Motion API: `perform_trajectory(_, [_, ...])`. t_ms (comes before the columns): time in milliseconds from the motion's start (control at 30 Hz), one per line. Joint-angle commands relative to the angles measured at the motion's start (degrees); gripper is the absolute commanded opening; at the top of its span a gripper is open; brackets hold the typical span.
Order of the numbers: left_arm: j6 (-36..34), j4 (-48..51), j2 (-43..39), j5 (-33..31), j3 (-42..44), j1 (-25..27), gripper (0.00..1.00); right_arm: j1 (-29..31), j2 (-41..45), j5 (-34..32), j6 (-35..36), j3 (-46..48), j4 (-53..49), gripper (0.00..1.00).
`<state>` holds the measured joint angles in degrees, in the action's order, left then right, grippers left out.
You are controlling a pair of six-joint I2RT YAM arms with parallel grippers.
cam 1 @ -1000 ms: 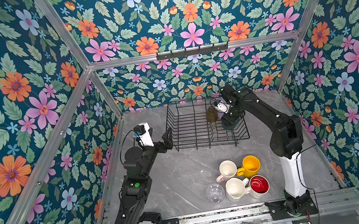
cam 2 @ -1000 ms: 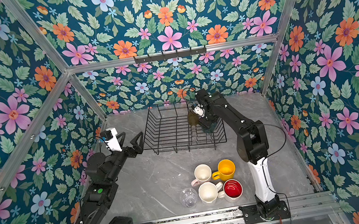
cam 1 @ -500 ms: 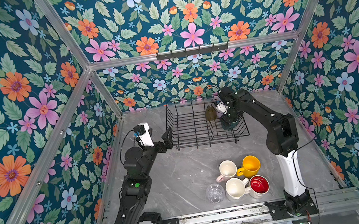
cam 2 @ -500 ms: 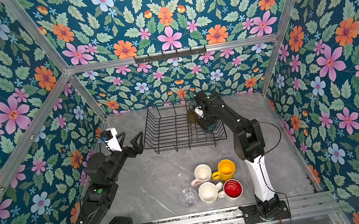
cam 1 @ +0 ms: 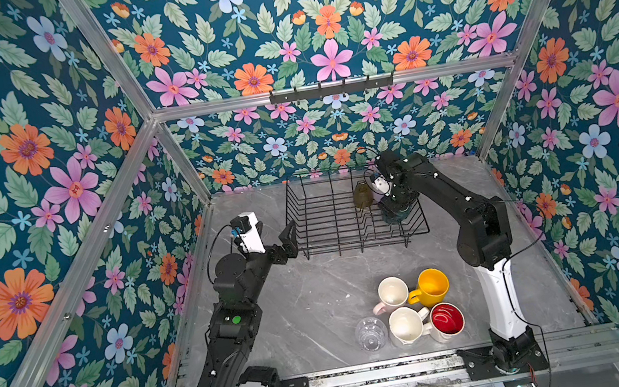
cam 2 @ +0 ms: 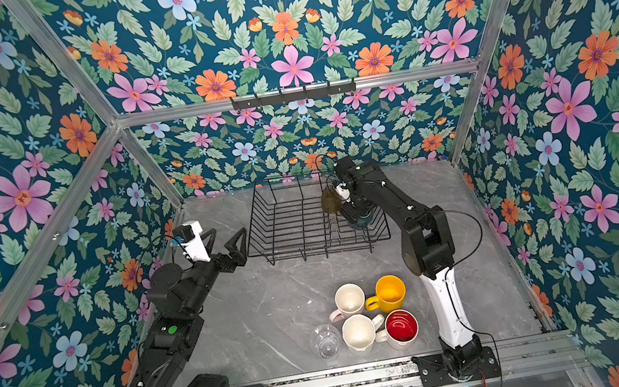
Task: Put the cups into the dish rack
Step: 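Lower the green mug into the rack beside the lavender cup with the right gripper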
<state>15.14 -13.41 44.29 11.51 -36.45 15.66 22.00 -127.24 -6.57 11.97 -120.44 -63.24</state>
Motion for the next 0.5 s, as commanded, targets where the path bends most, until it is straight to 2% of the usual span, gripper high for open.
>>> perform_trajectory(0, [0.1,-0.7,-0.1,-0.1,-0.1,0.0,1.0,0.0,-1.6,2.2,-1.8,-0.3,-1.9,0.54])
perform_trajectory(67, [0.2,-0.7,-0.1,-0.1,-0.2,0.0,1.0,0.0,-1.5,2.7,-2.1,-0.8,-2.3,0.6])
perform_trajectory(200, [0.2,-0.7,-0.1,0.0,-0.3,0.0,1.0,0.0,-1.5,3.5,-2.7,-2.2,-3.2,0.66])
perform_trajectory(467, [0.2,-0.5,-0.5,0.0,-0.3,0.0,1.0,0.0,-1.9,4.3,-3.9,-4.4,-4.9,0.72])
